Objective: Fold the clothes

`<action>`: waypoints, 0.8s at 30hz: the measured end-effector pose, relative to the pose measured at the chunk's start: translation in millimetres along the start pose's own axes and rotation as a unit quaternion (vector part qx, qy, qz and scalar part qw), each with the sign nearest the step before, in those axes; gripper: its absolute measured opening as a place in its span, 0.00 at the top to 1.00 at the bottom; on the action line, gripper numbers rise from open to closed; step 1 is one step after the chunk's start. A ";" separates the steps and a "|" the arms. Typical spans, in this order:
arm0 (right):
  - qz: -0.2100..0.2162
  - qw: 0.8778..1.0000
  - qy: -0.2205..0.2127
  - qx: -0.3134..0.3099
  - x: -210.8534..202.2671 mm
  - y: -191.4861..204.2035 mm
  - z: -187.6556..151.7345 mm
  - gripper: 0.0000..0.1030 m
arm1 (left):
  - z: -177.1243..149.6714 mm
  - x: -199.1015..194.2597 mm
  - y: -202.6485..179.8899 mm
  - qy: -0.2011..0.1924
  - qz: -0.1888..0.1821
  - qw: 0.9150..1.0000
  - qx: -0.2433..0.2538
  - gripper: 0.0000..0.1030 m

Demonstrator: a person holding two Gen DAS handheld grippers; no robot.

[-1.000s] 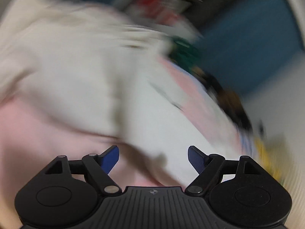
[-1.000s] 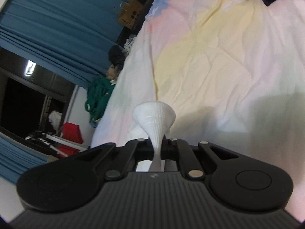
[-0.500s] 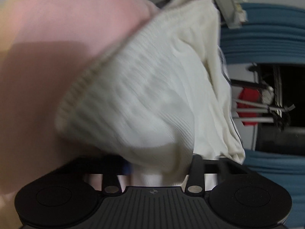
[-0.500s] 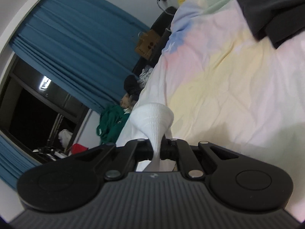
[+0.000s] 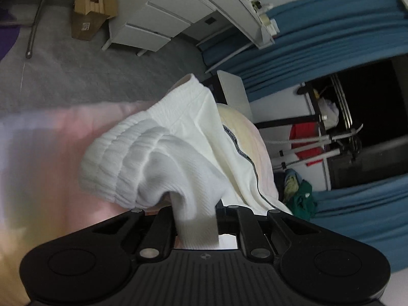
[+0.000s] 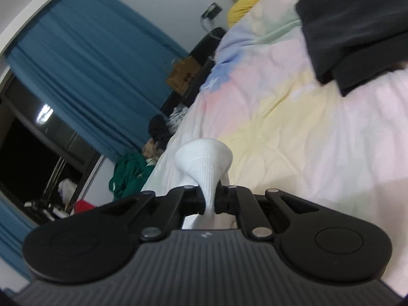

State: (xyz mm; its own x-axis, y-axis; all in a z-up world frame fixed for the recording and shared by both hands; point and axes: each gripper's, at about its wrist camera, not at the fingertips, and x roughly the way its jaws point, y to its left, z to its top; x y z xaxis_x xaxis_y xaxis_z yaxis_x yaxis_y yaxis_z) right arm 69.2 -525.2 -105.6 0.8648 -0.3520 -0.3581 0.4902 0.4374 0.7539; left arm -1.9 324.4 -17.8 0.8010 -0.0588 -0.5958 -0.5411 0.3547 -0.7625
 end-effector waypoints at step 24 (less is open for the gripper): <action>-0.145 0.986 0.067 -0.042 -12.7 -19.4 -5.0 0.28 | 13.9 -3.3 23.6 0.053 0.127 0.965 0.222 0.35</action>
State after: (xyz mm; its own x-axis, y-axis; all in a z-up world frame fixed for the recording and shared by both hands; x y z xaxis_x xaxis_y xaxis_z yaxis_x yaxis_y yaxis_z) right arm 49.3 -525.1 -118.4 0.6912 -0.3612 -0.6259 0.7211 0.4031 0.5636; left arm -13.8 345.9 -30.3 0.6129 -0.0045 -0.7902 -0.5351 0.7334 -0.4192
